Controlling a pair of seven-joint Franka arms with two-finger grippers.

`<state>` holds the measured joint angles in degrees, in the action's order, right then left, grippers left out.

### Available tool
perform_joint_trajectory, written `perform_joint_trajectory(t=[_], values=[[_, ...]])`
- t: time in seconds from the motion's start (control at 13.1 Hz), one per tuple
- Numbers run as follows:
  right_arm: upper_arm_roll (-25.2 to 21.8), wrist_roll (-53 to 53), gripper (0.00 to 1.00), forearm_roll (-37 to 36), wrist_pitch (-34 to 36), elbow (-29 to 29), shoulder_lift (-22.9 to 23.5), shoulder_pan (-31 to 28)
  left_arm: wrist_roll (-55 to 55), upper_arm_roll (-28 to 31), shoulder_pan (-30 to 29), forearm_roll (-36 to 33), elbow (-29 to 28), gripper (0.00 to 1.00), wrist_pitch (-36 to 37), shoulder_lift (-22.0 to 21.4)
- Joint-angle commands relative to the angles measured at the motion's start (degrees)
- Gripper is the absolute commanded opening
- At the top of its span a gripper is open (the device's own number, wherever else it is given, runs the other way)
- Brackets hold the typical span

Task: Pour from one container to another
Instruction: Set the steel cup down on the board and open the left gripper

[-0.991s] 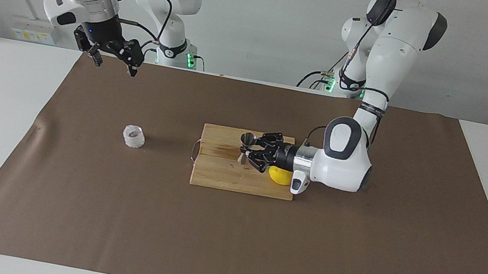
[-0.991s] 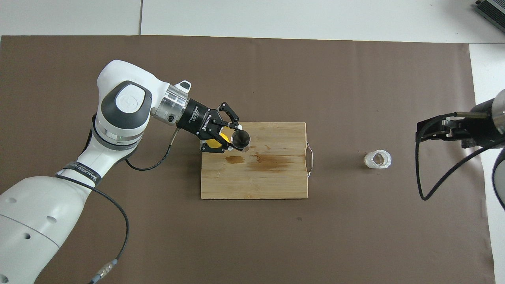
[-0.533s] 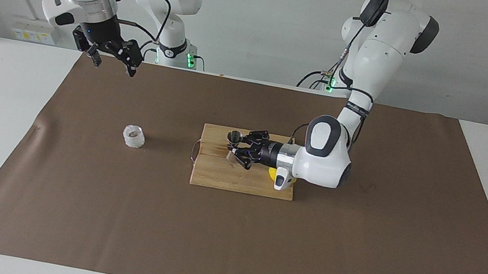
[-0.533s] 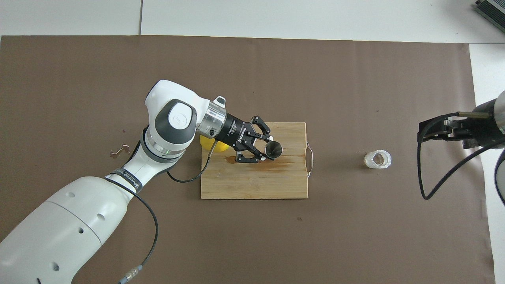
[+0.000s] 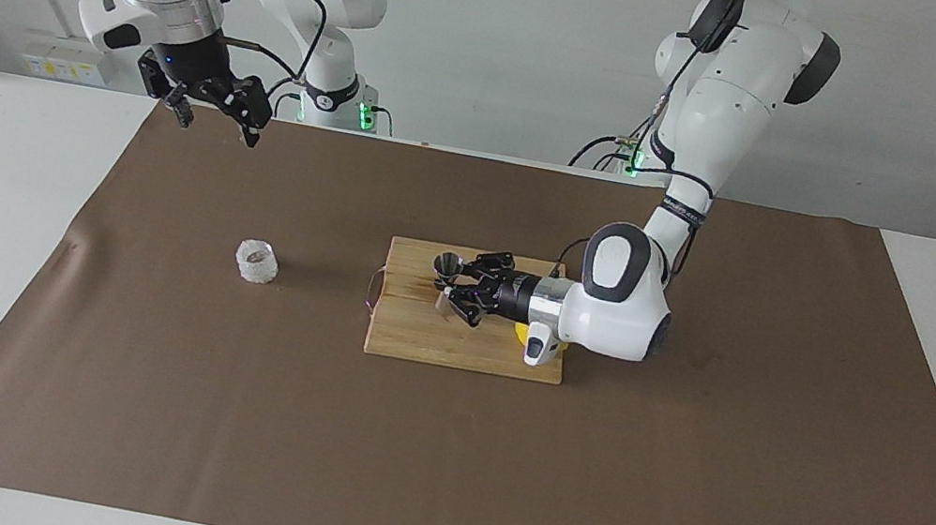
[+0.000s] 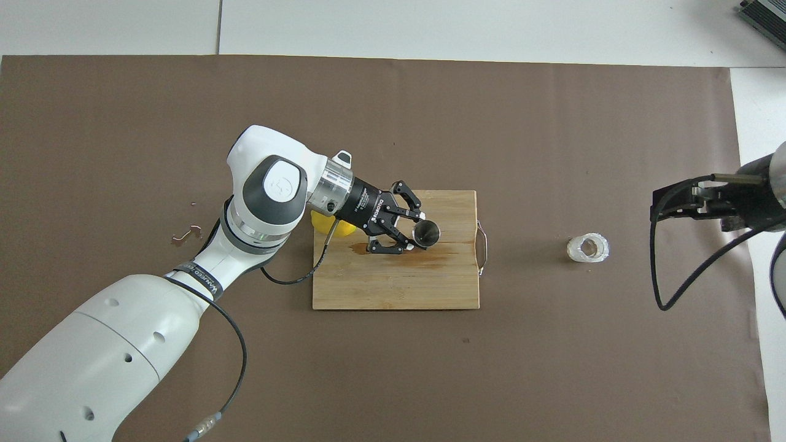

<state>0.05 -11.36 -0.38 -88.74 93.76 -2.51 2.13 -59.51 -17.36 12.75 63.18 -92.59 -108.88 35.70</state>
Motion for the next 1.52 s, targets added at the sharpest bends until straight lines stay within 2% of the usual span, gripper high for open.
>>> perform_joint_trajectory(t=[0.0, 0.15, 0.23, 0.3, 0.61, 0.91, 1.07, 1.3, 1.45], values=[[-0.05, -0.07, 1.0, 1.52, 0.58, 0.99, -1.0, -0.55, 0.36, 0.22, 0.34, 0.63, -0.57, 0.5, -0.89, -0.19], [-0.05, 0.02, 1.0, 1.52, 0.58, 0.99, -1.0, -0.55, 0.36, 0.22, 0.08, 0.63, -0.48, 0.6, -0.19, -0.19], [-0.05, -0.07, 1.0, 1.52, 0.58, 0.99, -1.0, -0.55, 0.1, 0.22, -0.18, 0.63, -0.4, 0.92, 0.33, -0.36], [-0.05, -0.07, 1.0, 1.52, 0.58, 0.99, -1.0, -0.55, -0.08, 0.22, -0.45, -0.07, -0.05, 1.0, 1.12, -0.54], [-0.05, -0.24, 1.0, 1.52, 0.58, 0.9, -1.0, -0.46, -2.97, 0.31, -1.85, -6.2, 3.28, 1.0, 9.28, -1.24], [0.03, 0.02, 1.0, 1.43, 0.58, 0.81, -0.91, -0.46, -12.98, 0.83, -4.83, -20.18, 12.5, 1.0, 25.08, -3.0], [0.03, 1.68, 1.0, 1.43, 0.58, 0.81, -0.91, -0.2, -13.27, 1.18, -6.07, -26.23, 16.02, 1.0, 32.65, -3.78], [0.03, 7.91, 1.0, 1.43, 0.5, 1.16, -1.0, -0.11, -11.34, 1.27, -6.95, -37.65, 16.92, 1.0, 38.12, -9.66], [0.03, 13.0, 1.0, 1.43, -0.12, 1.86, -1.26, -0.11, -2.94, 1.01, -6.95, -45.29, 16.83, 1.0, 39.18, -12.48]])
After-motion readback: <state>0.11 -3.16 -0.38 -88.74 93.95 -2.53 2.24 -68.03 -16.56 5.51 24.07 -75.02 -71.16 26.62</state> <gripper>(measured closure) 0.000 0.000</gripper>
